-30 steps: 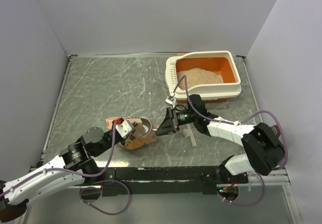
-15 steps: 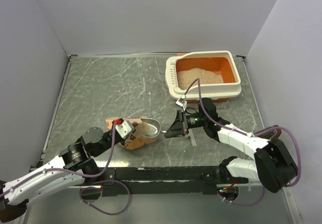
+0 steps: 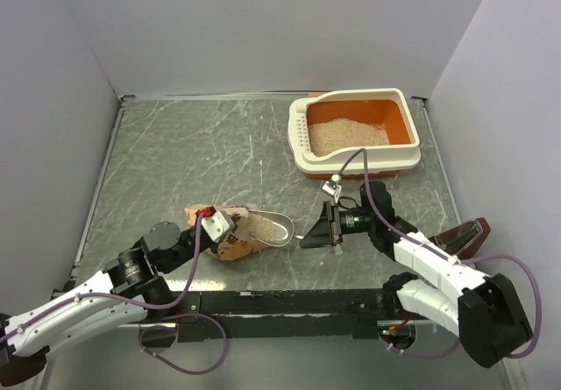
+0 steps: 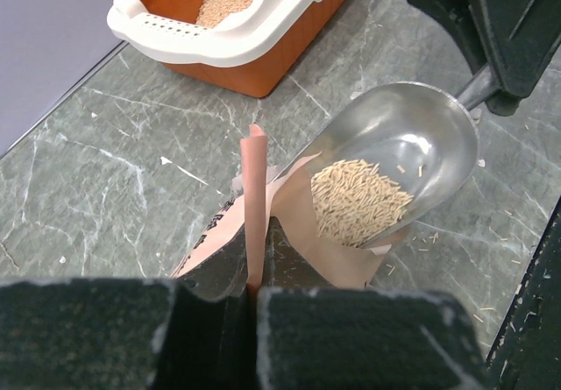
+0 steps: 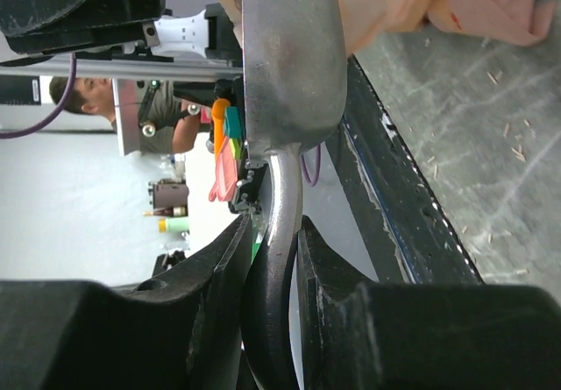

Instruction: Fill the litter box with clean litter

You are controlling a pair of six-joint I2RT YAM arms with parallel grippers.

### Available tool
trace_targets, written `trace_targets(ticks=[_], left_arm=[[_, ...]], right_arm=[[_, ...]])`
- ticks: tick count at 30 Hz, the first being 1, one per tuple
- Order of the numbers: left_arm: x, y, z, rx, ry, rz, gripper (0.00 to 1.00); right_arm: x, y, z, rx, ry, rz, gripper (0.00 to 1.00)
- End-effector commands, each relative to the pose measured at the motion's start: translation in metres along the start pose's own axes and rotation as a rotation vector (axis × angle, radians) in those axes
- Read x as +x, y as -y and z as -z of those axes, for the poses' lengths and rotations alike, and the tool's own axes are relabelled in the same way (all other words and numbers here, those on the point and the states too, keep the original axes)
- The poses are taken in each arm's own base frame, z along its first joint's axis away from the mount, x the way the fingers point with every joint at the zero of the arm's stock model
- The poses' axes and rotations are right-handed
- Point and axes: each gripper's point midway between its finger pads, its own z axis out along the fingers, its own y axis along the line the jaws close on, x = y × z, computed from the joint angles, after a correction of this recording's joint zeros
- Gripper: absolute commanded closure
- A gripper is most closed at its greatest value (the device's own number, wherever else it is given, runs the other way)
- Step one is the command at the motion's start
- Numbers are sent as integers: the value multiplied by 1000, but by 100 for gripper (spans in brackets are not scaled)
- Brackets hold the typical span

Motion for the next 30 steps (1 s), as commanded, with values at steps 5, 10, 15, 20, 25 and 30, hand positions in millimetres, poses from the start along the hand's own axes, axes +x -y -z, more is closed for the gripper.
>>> trace_targets(ticks=[5, 10, 15, 20, 25, 30], left_arm=[[-13, 3, -1, 12, 55, 6, 99], [-14, 0, -1, -1, 54, 9, 99], [-20, -9, 3, -52, 76, 20, 99], [-19, -16, 4, -91, 55, 21, 99], [-20, -15, 4, -85, 57, 29, 99], [-22, -15, 5, -80, 72, 31, 99]], right_arm=[[1, -12, 17, -14, 88, 42, 100], [0, -20, 24, 3, 131, 33, 100], [-6, -35, 32, 9, 177, 45, 100], [-19, -44, 38, 38, 247, 23, 100], [-44, -57, 46, 43, 346, -6, 100], [-80, -66, 55, 50, 469, -25, 100]])
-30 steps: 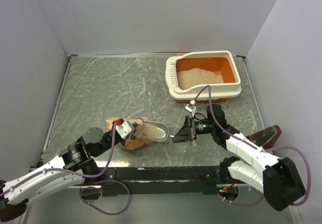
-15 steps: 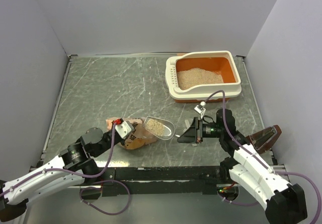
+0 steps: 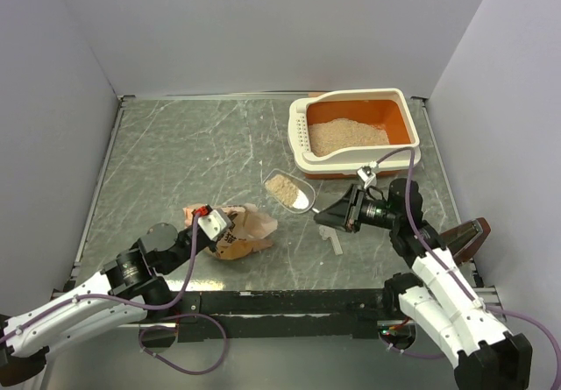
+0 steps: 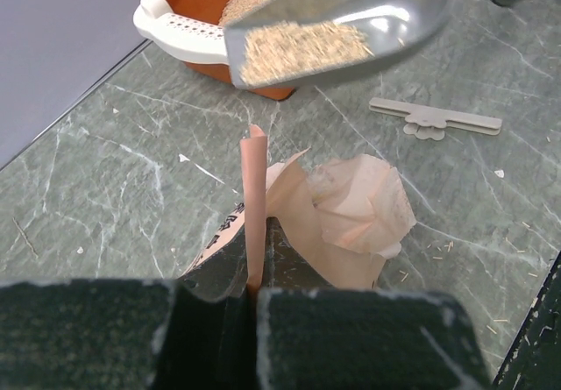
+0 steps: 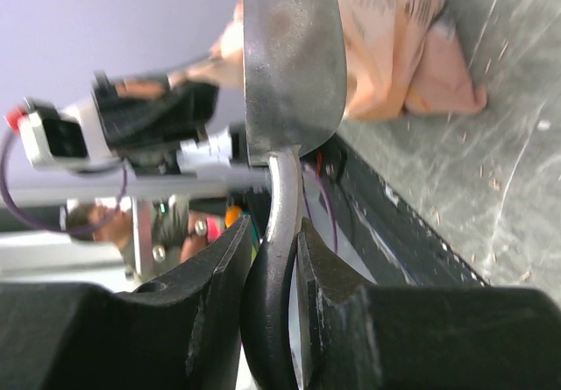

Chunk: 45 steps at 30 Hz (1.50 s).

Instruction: Fill the litter box with clean litter

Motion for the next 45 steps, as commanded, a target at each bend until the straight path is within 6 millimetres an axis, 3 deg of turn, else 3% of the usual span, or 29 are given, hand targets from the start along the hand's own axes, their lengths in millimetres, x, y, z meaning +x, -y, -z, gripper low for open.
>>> trace_targets(ticks=[1, 5, 9, 12, 16, 17, 22, 25, 26, 28, 29, 35, 36, 37, 39, 41, 42, 45], left_arm=[[-20, -5, 2, -23, 65, 29, 99], [-21, -4, 2, -18, 66, 32, 99], [-22, -5, 2, -19, 69, 35, 99], [-23, -4, 3, -16, 77, 35, 99], [-25, -5, 4, -21, 78, 38, 99], [-24, -6, 4, -25, 77, 37, 99], [-25, -7, 5, -27, 79, 39, 99], [-26, -6, 5, -23, 82, 38, 99], [-25, -6, 4, -22, 78, 39, 99], [-25, -5, 4, -21, 78, 38, 99], [-25, -5, 4, -20, 76, 40, 99], [-26, -7, 5, -30, 79, 44, 99], [-25, -8, 5, -33, 77, 44, 99], [-25, -8, 4, -36, 71, 45, 99], [-25, -8, 4, -37, 70, 46, 99], [-25, -8, 4, -35, 69, 49, 99], [-25, -8, 4, -34, 69, 50, 99], [-27, -9, 5, -39, 77, 51, 99]], right_arm=[[-44, -34, 0, -47, 143, 15, 100], [-79, -49, -2, -90, 212, 19, 100], [-115, -49, 2, -80, 305, 16, 100], [-149, -39, 10, -72, 403, -19, 100], [-190, -1, 23, 55, 505, -75, 100], [-202, 0, 32, 84, 537, -32, 100], [-235, 32, 54, 236, 550, -16, 100], [-256, 37, 68, 359, 575, 83, 100], [-256, 50, 74, 444, 576, 51, 100], [-269, 52, 82, 531, 562, 122, 100], [-266, 61, 88, 599, 546, 96, 100], [-277, 64, 90, 737, 450, 188, 100], [-271, 80, 91, 812, 405, 160, 100], [-273, 73, 88, 835, 375, 215, 100], [-269, 83, 93, 934, 341, 215, 100], [-269, 75, 87, 987, 322, 291, 100], [-271, 75, 96, 1055, 315, 321, 100], [-269, 66, 85, 1150, 253, 416, 100]])
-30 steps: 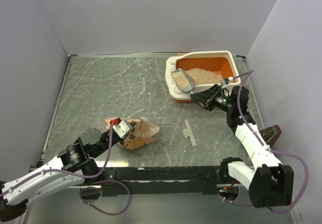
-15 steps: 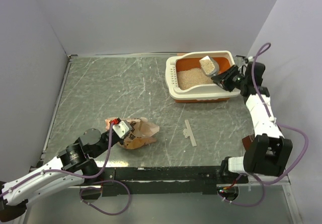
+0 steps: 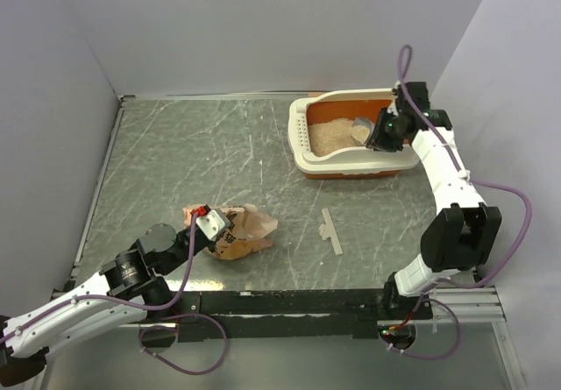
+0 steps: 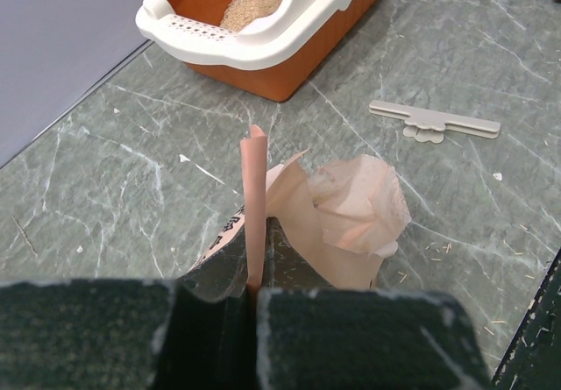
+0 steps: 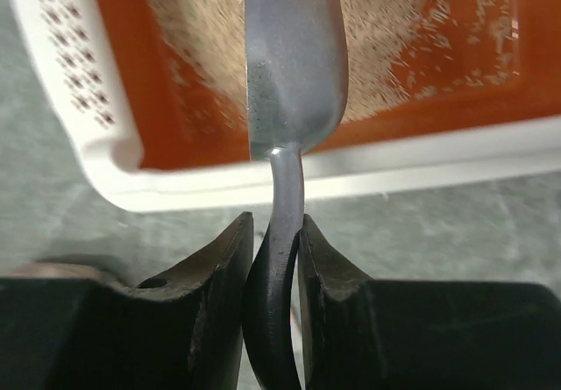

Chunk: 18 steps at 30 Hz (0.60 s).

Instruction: Fill the litter box with clean litter

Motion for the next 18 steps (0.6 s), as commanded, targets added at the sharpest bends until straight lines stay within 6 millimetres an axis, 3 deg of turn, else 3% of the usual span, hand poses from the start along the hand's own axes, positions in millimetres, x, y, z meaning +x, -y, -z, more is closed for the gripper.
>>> trace_targets(ticks=[1, 7, 8, 12, 18], left_arm=[[-25, -8, 3, -36, 71, 45, 99], [-23, -7, 2, -30, 59, 45, 99], [-24, -7, 2, -29, 62, 44, 99], [-23, -7, 2, -33, 56, 42, 99], [-19, -6, 0, -30, 39, 38, 99]], right_arm=[[-17, 8, 29, 254, 49, 244, 100], [-28, 2, 47, 493, 91, 479, 100], [-33, 11, 56, 599, 108, 519, 100], [-44, 14, 71, 811, 134, 675, 100], [-46, -16, 93, 860, 254, 762, 100]])
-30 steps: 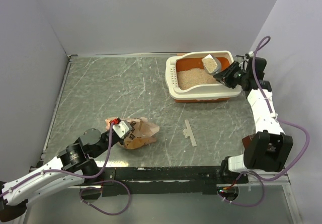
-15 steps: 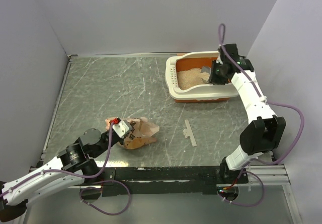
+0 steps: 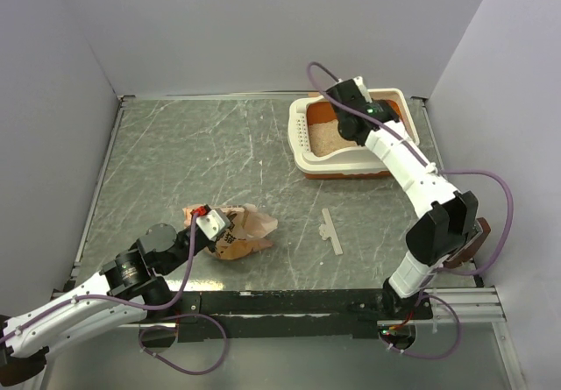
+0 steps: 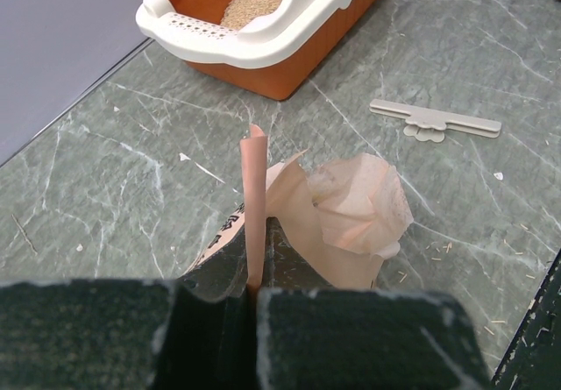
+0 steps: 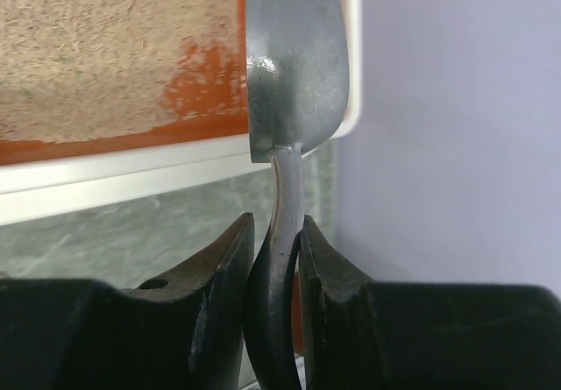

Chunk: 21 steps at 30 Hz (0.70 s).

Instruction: Fill the litter box with clean litter

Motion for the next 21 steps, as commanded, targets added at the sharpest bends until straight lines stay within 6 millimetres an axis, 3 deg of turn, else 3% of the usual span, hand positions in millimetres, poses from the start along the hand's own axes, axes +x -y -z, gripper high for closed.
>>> trace_targets(ticks=[1, 5, 7, 8, 10, 11, 17, 21], left_arm=[[-20, -6, 0, -29, 44, 37, 99], [-19, -5, 0, -25, 40, 36, 99], [-19, -5, 0, -22, 41, 36, 99], [-19, -5, -1, -22, 41, 36, 99], [-18, -4, -1, -19, 39, 35, 99], [-18, -4, -1, -19, 37, 33, 99], [-14, -2, -3, -12, 21, 28, 99], [-12, -3, -4, -16, 10, 26, 99]], right_arm=[[-21, 30, 41, 173, 124, 38, 100], [-25, 11, 72, -42, 212, -18, 100], [-24, -24, 88, -296, 243, -64, 100], [-22, -26, 104, -383, 277, -92, 100], [-15, -52, 126, -595, 306, -100, 100], [-12, -51, 143, -667, 339, -136, 100], [34, -81, 205, -1068, 312, -89, 100], [65, -88, 222, -1176, 284, 11, 100]])
